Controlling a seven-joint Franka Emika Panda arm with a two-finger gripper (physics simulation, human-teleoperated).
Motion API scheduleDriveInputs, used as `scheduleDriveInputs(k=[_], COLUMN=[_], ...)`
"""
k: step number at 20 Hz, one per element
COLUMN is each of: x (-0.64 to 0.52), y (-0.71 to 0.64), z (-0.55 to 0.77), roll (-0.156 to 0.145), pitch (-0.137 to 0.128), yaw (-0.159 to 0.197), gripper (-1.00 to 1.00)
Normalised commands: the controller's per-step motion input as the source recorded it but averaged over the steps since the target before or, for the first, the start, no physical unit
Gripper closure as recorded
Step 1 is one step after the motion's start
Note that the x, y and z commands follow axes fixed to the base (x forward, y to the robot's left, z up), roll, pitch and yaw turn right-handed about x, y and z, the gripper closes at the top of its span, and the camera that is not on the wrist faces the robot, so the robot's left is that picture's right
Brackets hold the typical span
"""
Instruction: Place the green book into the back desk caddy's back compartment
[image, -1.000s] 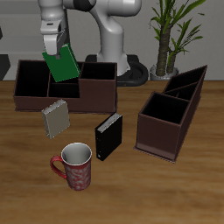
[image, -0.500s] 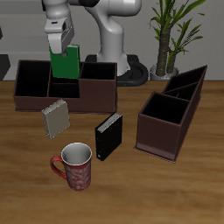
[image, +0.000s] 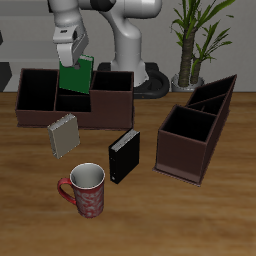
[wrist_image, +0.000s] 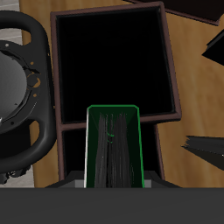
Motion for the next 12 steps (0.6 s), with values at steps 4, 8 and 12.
scheduleDriveInputs(k=[4, 8, 12], x=[-0.13, -0.08, 0.03], y=[0.12, 0.04, -0.27], z=[-0.28, -0.06, 0.22], roll=[0.023, -0.045, -0.093], pitch=[0.071, 0.073, 0.009], yaw=[-0.012, -0.137, -0.260], gripper=[1.00, -1.00, -1.00])
